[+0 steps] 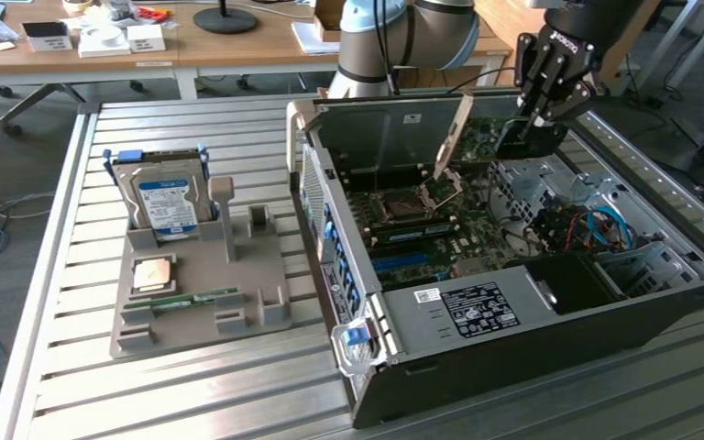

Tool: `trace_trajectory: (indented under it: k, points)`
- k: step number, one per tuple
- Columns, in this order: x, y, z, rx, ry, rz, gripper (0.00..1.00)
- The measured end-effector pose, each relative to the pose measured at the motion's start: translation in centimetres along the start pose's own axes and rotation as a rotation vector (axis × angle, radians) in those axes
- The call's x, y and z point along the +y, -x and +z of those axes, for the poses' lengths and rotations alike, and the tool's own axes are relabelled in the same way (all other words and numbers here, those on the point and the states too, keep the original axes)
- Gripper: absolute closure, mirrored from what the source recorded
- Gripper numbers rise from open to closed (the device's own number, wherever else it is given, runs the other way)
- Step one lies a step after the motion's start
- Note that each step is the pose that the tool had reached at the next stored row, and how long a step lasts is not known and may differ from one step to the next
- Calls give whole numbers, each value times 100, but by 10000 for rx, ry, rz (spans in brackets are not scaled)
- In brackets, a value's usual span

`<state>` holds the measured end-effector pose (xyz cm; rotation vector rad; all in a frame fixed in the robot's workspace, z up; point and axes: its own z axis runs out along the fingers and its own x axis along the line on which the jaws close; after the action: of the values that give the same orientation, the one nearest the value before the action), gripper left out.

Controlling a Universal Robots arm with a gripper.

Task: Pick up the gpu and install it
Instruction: 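Insert the gpu into the slot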

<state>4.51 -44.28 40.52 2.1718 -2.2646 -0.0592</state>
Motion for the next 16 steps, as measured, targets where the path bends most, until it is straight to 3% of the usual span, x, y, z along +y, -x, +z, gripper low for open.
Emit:
trace_trajectory:
  k: [3, 9, 16]
  points:
    - [19, -1, 9, -1, -13, -32, 73]
    - [71, -4, 58, -5, -193, -126, 73]
    - [86, -5, 65, -5, -197, -167, 73]
